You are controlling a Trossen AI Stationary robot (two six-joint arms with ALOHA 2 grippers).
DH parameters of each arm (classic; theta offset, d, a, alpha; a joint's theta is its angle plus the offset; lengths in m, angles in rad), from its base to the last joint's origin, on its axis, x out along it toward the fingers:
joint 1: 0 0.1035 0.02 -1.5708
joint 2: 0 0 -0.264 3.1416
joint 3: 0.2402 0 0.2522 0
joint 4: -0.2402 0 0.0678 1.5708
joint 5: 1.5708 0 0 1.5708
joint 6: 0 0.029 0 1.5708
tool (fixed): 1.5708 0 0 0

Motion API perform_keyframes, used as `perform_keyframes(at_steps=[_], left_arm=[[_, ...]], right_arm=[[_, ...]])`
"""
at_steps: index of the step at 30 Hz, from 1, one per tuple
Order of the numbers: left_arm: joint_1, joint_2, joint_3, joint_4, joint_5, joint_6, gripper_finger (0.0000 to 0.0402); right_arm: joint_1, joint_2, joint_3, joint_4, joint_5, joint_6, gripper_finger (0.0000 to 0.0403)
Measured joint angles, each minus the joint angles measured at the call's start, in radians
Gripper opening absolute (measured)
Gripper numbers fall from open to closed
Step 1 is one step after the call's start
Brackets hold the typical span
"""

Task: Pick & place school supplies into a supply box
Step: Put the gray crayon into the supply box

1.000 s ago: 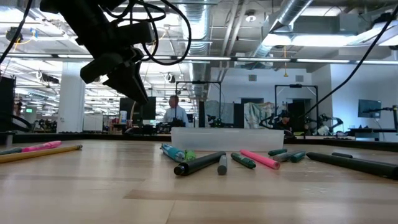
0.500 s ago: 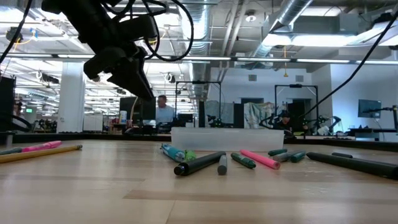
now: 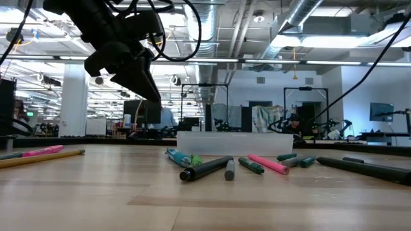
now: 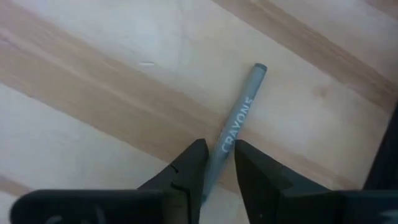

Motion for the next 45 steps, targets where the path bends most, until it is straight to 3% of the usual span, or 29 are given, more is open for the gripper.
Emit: perform_keyframes(at_steps=[8,17,26,34,45], left_arm=[[-0.006,0.000,0.000,-0.001,0.027,-0.011,0.0071],[-0.042,0.000,0.000,-0.001,0.025,-0.011,0.0071],[-0.077,0.000,0.000,0.005,0.022,0.012,0.0071],[-0.077,0.000,0.000,0.005,0.019,0.007,0.0071],[-0.115,0.003,0.000,0.001,0.050,0.026,0.0071]], right_arm=[[0.006,0.002,0.001,0.019,0.031,-0.028,0.0047],[-0.018,0.002,0.002,0.024,0.053,-0.217,0.0024],[-0.094,-0.001,0.004,0.060,0.038,-0.501,0.0022],[-0.180,-0.010,0.004,0.069,-0.072,-0.622,0.0018],[-0.251,-0.011,0.007,0.094,-0.075,-0.822,0.0017]])
